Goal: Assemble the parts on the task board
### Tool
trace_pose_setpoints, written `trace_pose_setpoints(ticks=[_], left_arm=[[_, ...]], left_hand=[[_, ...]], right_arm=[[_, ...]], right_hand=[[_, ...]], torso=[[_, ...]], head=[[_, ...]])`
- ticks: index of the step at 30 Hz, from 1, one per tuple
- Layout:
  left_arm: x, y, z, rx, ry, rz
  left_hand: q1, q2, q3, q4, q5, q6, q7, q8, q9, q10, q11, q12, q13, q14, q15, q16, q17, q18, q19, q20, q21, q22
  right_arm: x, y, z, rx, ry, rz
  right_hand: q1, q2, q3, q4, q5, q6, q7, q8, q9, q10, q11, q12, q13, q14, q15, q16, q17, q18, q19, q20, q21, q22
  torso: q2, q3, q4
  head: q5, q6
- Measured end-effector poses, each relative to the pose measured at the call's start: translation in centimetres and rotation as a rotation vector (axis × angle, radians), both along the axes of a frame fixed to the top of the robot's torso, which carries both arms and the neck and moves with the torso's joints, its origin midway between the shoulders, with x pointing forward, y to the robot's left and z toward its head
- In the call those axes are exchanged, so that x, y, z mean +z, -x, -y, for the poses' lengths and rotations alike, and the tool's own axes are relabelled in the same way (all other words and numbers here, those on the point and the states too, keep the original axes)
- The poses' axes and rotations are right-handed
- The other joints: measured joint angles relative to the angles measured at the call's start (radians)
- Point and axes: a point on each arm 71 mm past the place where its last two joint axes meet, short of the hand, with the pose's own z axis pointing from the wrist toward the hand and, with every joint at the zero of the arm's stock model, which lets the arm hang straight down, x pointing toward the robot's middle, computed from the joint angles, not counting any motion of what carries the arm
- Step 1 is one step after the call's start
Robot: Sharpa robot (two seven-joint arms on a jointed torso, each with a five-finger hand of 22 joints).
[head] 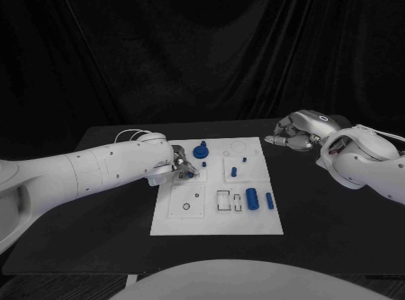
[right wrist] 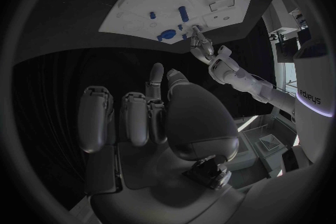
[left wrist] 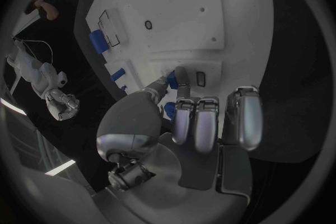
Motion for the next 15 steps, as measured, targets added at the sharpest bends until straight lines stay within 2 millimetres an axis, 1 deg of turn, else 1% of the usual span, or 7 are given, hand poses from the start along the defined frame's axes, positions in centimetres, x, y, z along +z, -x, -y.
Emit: trace_pose_setpoints(ticks=[6, 15], left_arm=[[-0.02, 0.02, -0.13, -0.001, 0.001, 0.001], [-0.03, 0.01, -0.39, 0.001, 0.001, 0.005]], left_hand=[[0.000, 0.000, -0.014, 0.006, 0.000, -0.006, -0.006, 0.009, 0.023, 0.000, 0.000, 0.000, 0.000, 0.000, 0.000, 0.000, 0.000, 0.000, 0.000, 0.000, 0.000, 0.000], [0.000, 0.000, -0.021, 0.007, 0.000, -0.006, -0.006, 0.011, 0.034, 0.000, 0.000, 0.000, 0.000, 0.000, 0.000, 0.000, 0.000, 0.000, 0.000, 0.000, 0.000, 0.000]], right_arm=[[-0.03, 0.01, 0.04, -0.001, 0.001, -0.002], [-0.05, 0.01, 0.11, -0.002, 0.002, -0.004]], right_hand=[[0.000, 0.000, 0.000, 0.000, 0.000, 0.000, 0.000, 0.000, 0.000, 0.000, 0.000, 0.000, 0.001, 0.000, 0.000, 0.000, 0.000, 0.000, 0.000, 0.000, 0.000, 0.000], [-0.003, 0.003, 0.000, 0.000, 0.000, 0.000, 0.000, -0.004, 0.001, 0.000, 0.000, 0.000, 0.001, 0.000, 0.000, 0.000, 0.000, 0.000, 0.000, 0.000, 0.000, 0.000]], torso=[[0.000, -0.0001, 0.0001], [0.000, -0.0002, 0.0001]], head=[[0.004, 0.000], [0.005, 0.000]])
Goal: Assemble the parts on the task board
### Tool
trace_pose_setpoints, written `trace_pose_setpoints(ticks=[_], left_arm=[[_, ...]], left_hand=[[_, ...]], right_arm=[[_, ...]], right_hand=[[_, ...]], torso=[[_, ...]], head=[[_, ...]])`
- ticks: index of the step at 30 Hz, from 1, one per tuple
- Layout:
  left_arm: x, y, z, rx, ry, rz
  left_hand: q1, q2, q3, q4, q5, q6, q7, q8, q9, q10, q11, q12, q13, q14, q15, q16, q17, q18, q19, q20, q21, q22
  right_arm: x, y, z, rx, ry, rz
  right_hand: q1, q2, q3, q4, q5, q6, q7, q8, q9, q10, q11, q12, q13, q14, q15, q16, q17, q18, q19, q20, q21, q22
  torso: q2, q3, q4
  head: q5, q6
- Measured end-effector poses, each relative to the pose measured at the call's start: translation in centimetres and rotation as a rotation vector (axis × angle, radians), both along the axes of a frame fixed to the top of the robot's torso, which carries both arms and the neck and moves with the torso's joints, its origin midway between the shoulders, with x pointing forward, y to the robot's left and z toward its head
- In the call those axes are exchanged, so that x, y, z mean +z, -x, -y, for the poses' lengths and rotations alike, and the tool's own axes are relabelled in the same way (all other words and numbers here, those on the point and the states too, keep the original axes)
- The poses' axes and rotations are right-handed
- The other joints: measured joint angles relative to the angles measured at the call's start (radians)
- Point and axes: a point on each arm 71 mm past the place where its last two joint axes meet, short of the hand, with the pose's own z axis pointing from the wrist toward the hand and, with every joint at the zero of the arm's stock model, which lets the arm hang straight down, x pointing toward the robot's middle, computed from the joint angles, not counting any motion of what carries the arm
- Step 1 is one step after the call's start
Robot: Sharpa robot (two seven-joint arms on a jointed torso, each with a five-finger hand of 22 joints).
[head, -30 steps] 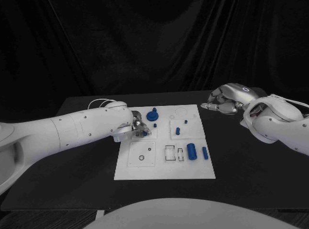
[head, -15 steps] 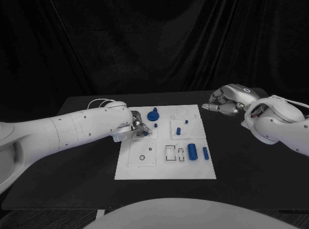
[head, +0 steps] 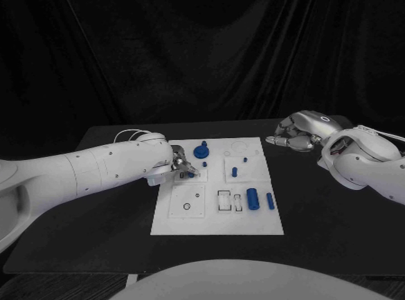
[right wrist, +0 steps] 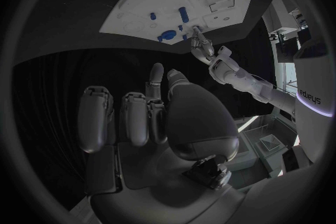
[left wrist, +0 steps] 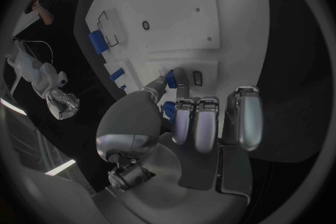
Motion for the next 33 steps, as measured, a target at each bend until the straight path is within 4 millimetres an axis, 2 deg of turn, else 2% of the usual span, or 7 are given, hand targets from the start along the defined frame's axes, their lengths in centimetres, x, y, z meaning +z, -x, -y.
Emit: trace_pose_setpoints(ticks=[5, 9, 14, 23, 27, 33], left_arm=[[-0.01, 0.03, -0.12, 0.001, 0.000, 0.002], [-0.02, 0.09, -0.27, 0.003, 0.001, 0.004], [-0.03, 0.23, -0.57, 0.007, 0.002, 0.007], [-0.04, 0.33, -0.75, 0.010, 0.004, 0.012], [-0.05, 0.33, -0.84, 0.012, 0.004, 0.014], [-0.07, 0.39, -1.02, 0.014, 0.008, 0.017]], left_hand=[[0.000, 0.000, -0.011, 0.005, 0.000, 0.000, 0.000, 0.004, 0.010, 0.000, 0.000, 0.000, 0.000, 0.000, 0.000, 0.000, 0.000, 0.000, 0.000, 0.000, 0.000, 0.000], [-0.008, -0.008, -0.034, 0.026, -0.018, -0.005, -0.005, 0.013, 0.029, 0.000, 0.000, 0.000, 0.000, 0.000, 0.000, 0.000, 0.000, 0.000, 0.001, 0.001, 0.000, 0.000], [-0.038, -0.038, -0.106, 0.083, -0.070, -0.007, -0.007, 0.018, 0.057, 0.000, 0.000, 0.000, 0.000, 0.000, 0.000, 0.000, 0.001, 0.000, 0.006, 0.001, 0.000, 0.000], [-0.092, -0.064, -0.204, 0.164, -0.072, -0.011, -0.010, 0.020, 0.076, 0.000, 0.000, 0.000, 0.000, 0.000, 0.000, 0.000, 0.001, 0.000, 0.007, 0.000, -0.006, 0.000], [-0.121, -0.058, -0.249, 0.170, -0.072, -0.011, -0.010, 0.024, 0.081, 0.000, 0.000, 0.000, 0.000, 0.000, 0.000, 0.000, 0.001, 0.000, 0.007, 0.000, -0.008, 0.000], [-0.127, -0.053, -0.266, 0.170, -0.072, -0.011, -0.010, 0.019, 0.083, 0.000, 0.000, 0.000, 0.000, 0.000, 0.000, 0.000, 0.001, 0.000, 0.007, 0.000, -0.008, 0.000]], right_arm=[[-0.01, -0.01, 0.01, 0.000, 0.001, -0.001], [-0.02, -0.01, 0.02, 0.000, 0.001, -0.001], [-0.04, 0.00, 0.02, 0.000, 0.001, -0.002], [-0.14, 0.03, 0.01, 0.000, 0.001, -0.004], [-0.16, 0.03, 0.01, 0.000, 0.002, -0.005], [-0.18, 0.04, 0.02, 0.000, 0.002, -0.005]], right_hand=[[-0.003, 0.003, 0.000, 0.000, 0.000, 0.000, 0.000, -0.001, 0.001, 0.000, 0.000, 0.000, 0.000, 0.000, 0.000, 0.000, 0.000, 0.000, 0.000, 0.000, 0.000, 0.000], [-0.008, 0.000, 0.000, 0.000, 0.000, 0.000, 0.000, -0.001, 0.001, 0.000, 0.000, 0.000, 0.000, 0.000, 0.000, 0.000, 0.000, 0.000, 0.000, 0.000, 0.000, 0.000], [-0.008, 0.000, 0.000, 0.000, 0.000, 0.000, 0.000, -0.001, 0.003, 0.000, 0.000, 0.000, 0.000, 0.000, 0.000, 0.000, 0.000, 0.000, 0.000, 0.000, 0.000, 0.000], [-0.008, 0.000, 0.000, 0.000, 0.000, 0.000, 0.000, -0.001, 0.002, 0.000, 0.000, 0.000, 0.000, 0.000, 0.000, 0.000, 0.000, 0.000, 0.000, 0.000, 0.000, 0.000], [-0.008, 0.000, 0.000, 0.000, 0.000, 0.000, 0.000, -0.001, 0.002, 0.000, 0.000, 0.000, 0.000, 0.000, 0.000, 0.000, 0.000, 0.000, 0.000, 0.000, 0.000, 0.000], [-0.012, 0.004, 0.000, 0.000, 0.000, 0.000, 0.000, -0.001, 0.002, 0.000, 0.000, 0.000, 0.000, 0.000, 0.000, 0.000, 0.000, 0.000, 0.000, 0.000, 0.000, 0.000]], torso=[[0.000, 0.0000, 0.0001], [0.000, 0.0000, 0.0001], [0.000, -0.0001, 0.0001], [0.000, -0.0001, 0.0002], [0.000, -0.0001, 0.0002], [0.000, -0.0001, 0.0002]], head=[[0.002, 0.000], [0.004, 0.000], [0.005, 0.000], [0.007, 0.000], [0.007, 0.000], [0.005, 0.000]])
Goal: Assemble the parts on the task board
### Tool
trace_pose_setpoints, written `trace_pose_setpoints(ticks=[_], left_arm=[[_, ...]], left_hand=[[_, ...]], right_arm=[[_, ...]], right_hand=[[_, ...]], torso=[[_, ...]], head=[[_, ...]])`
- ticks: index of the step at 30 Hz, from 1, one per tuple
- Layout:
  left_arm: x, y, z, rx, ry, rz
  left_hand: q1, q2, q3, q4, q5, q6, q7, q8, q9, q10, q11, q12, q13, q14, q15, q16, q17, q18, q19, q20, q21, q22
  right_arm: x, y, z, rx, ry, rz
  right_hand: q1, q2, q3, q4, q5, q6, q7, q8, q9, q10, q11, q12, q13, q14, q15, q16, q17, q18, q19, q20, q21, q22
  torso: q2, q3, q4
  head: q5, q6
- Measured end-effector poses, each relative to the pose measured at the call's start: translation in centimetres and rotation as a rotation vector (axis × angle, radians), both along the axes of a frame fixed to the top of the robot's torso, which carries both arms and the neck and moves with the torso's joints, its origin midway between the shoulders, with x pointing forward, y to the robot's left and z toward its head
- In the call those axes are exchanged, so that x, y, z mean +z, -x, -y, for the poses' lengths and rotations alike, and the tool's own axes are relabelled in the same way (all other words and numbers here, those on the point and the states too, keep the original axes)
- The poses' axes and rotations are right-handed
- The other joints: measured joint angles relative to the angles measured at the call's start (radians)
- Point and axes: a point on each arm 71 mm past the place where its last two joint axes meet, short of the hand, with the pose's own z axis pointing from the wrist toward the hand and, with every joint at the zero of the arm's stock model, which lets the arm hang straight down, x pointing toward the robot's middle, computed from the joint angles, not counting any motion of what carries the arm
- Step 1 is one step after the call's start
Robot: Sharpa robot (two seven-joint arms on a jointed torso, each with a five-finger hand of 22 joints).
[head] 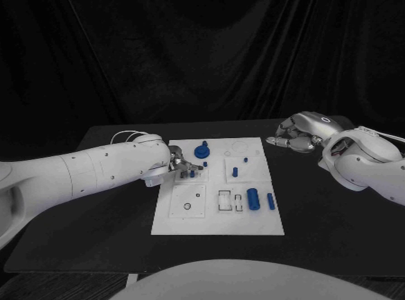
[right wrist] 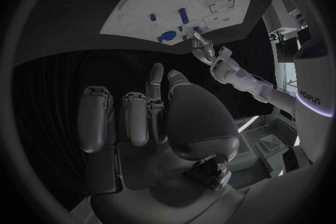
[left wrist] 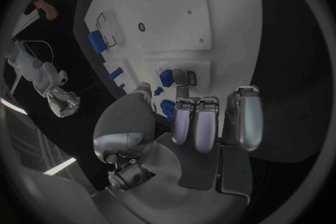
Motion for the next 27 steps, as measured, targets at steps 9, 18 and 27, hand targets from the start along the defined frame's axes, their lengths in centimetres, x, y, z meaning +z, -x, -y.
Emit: trace_pose_setpoints(ticks=[9, 18, 27], left_arm=[[1.0, 0.3, -1.0, 0.008, 0.004, 0.027], [9.5, -3.4, -2.4, 0.014, -0.004, 0.168], [11.6, -5.1, -3.4, -0.019, -0.081, 0.151]], left_hand=[[0.019, 0.026, -0.033, -0.003, 0.000, -0.040, 0.052, 0.006, 0.012, 0.000, 0.000, 0.000, 0.000, 0.000, 0.000, 0.000, 0.000, 0.000, 0.005, -0.005, 0.001, 0.000], [0.092, 0.045, -0.052, -0.010, 0.000, -0.029, 0.040, 0.021, 0.031, 0.000, -0.007, 0.000, 0.000, 0.004, -0.004, 0.000, 0.000, 0.000, 0.016, -0.009, 0.011, 0.000], [0.139, 0.048, -0.071, -0.009, 0.000, -0.028, 0.039, 0.026, 0.038, 0.000, -0.007, 0.000, 0.000, 0.004, -0.004, 0.000, 0.000, 0.000, 0.023, -0.009, 0.030, 0.000]], right_arm=[[0.0, 0.0, 0.1, -0.001, 0.000, 0.000], [0.0, -0.1, 0.0, -0.001, 0.001, 0.000], [-0.1, 0.0, -0.3, 0.006, 0.000, -0.002]], right_hand=[[-0.008, 0.000, -0.003, 0.003, 0.000, 0.000, 0.000, -0.004, 0.002, 0.000, 0.000, 0.000, 0.000, 0.000, 0.000, 0.000, 0.000, 0.000, 0.000, 0.000, 0.000, 0.000], [-0.021, 0.002, -0.003, 0.003, 0.000, 0.000, 0.000, -0.009, 0.005, 0.000, 0.000, 0.000, 0.000, 0.000, 0.000, 0.000, 0.001, 0.000, 0.000, 0.000, 0.000, 0.000], [-0.025, 0.006, -0.003, 0.003, 0.000, 0.000, 0.000, -0.009, 0.005, 0.000, 0.000, 0.000, 0.000, 0.000, 0.000, 0.000, 0.001, 0.000, 0.000, 0.000, 0.000, 0.000]], torso=[[0.000, 0.0000, 0.0002], [0.000, 0.0001, -0.0001], [0.000, 0.0000, -0.0002]], head=[[-0.001, 0.000], [0.005, 0.000], [0.005, 0.000]])
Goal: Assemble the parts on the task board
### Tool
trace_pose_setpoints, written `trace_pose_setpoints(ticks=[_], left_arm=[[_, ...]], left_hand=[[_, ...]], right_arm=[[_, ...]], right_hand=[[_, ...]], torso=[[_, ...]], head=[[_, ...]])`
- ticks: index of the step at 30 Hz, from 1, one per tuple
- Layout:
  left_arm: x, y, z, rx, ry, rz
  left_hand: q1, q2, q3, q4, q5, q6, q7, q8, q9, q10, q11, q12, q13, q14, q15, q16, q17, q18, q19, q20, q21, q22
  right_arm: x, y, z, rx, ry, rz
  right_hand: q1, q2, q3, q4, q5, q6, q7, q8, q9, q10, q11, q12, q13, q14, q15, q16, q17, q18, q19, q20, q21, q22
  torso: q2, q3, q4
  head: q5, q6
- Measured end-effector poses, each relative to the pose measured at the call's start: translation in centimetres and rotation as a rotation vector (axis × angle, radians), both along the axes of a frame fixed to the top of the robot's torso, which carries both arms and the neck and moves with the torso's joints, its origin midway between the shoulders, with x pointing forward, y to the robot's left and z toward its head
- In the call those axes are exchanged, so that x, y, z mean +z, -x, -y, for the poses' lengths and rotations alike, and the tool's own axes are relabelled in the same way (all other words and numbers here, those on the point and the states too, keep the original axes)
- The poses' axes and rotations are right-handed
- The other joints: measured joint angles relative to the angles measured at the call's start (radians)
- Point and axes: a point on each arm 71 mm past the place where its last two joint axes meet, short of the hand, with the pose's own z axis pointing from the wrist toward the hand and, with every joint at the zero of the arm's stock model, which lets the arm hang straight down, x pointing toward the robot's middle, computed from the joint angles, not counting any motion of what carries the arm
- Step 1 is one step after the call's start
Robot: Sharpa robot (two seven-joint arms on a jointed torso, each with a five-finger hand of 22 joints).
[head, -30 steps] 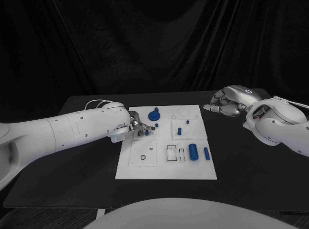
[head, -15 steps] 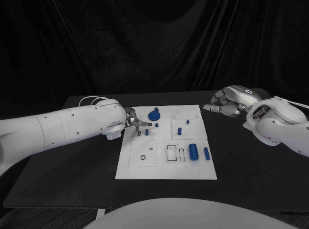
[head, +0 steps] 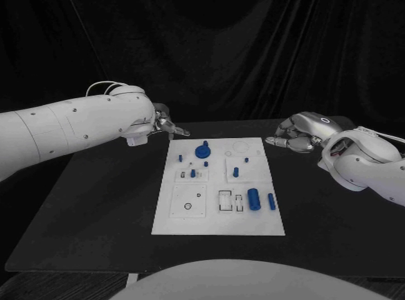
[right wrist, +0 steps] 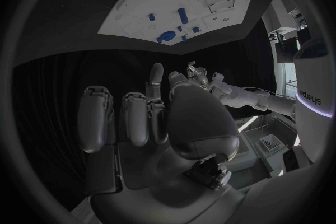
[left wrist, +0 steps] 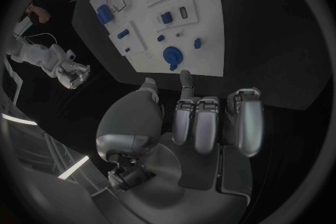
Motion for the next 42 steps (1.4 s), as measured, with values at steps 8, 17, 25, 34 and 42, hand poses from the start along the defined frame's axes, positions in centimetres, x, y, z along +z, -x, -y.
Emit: trace_pose_setpoints(ticks=[8, 17, 25, 34, 42], left_arm=[[-2.4, -0.5, -1.1, 0.007, -0.065, -0.071], [-4.8, -1.2, -1.9, 0.037, -0.091, -0.098], [-6.2, -1.3, -1.6, 0.029, -0.080, -0.102], [-6.7, -1.5, -1.1, 0.012, -0.061, -0.096], [-7.7, -1.4, -0.8, 0.006, -0.053, -0.101]], left_hand=[[0.011, 0.011, 0.000, 0.000, 0.000, 0.000, 0.000, 0.000, 0.001, 0.000, 0.000, 0.000, 0.000, 0.000, 0.000, 0.000, 0.000, 0.000, 0.000, 0.000, 0.000, 0.001], [0.023, 0.012, -0.003, -0.003, 0.000, 0.000, 0.000, 0.000, 0.001, 0.000, 0.000, 0.000, 0.000, 0.000, 0.000, 0.000, 0.000, 0.000, 0.000, 0.000, 0.000, 0.001], [0.016, 0.019, -0.031, 0.008, 0.000, -0.008, 0.007, -0.004, 0.002, 0.000, 0.000, 0.000, 0.000, 0.000, 0.000, 0.000, 0.000, 0.000, 0.004, 0.004, -0.001, 0.001], [0.024, 0.032, -0.053, 0.003, 0.000, -0.028, 0.028, -0.053, -0.028, -0.002, 0.009, 0.000, 0.000, 0.000, 0.007, 0.000, 0.000, 0.000, -0.010, 0.016, -0.020, 0.001], [0.062, 0.061, -0.055, 0.000, 0.018, -0.029, 0.029, -0.084, -0.055, -0.002, 0.016, 0.000, 0.000, 0.000, 0.015, 0.000, 0.000, 0.000, -0.016, 0.023, -0.032, 0.000]], right_arm=[[0.0, 0.1, 0.1, 0.000, 0.001, -0.004], [-0.1, 0.2, 0.2, 0.001, 0.004, -0.013], [-0.2, 0.3, 0.2, 0.001, 0.006, -0.020], [-0.3, 0.3, 0.3, 0.001, 0.007, -0.025], [-0.7, 0.5, 0.3, 0.001, 0.008, -0.034]], right_hand=[[0.000, 0.000, 0.000, 0.000, 0.000, 0.000, 0.000, -0.007, 0.000, 0.000, 0.000, 0.000, 0.000, 0.000, 0.000, 0.000, 0.000, 0.000, 0.000, 0.000, 0.000, 0.000], [0.000, 0.000, 0.000, 0.000, 0.000, -0.004, 0.004, -0.020, -0.003, 0.000, 0.007, 0.000, 0.000, -0.004, 0.004, 0.000, 0.000, 0.000, 0.000, 0.000, -0.004, 0.000], [0.000, 0.000, 0.000, 0.000, 0.000, -0.007, 0.007, -0.029, -0.008, 0.000, 0.007, 0.000, 0.000, -0.004, 0.004, 0.000, 0.000, 0.000, 0.000, 0.000, -0.004, 0.000], [0.000, 0.000, 0.000, 0.000, 0.000, -0.007, 0.007, -0.033, -0.009, 0.000, 0.007, 0.000, 0.000, -0.004, 0.004, 0.000, 0.000, 0.000, 0.000, 0.000, -0.004, 0.000], [0.000, 0.000, 0.000, 0.000, 0.000, -0.007, 0.007, -0.033, -0.009, 0.000, 0.007, 0.000, 0.001, -0.004, 0.004, 0.000, 0.000, 0.000, 0.000, 0.000, -0.004, 0.001]], torso=[[0.000, 0.0000, 0.0001], [0.004, -0.0025, 0.0004], [0.006, -0.0042, 0.0008], [0.007, -0.0046, 0.0011], [0.007, -0.0036, 0.0010]], head=[[0.002, 0.000], [0.009, 0.000], [0.009, 0.000], [0.011, 0.000], [0.015, 0.000]])
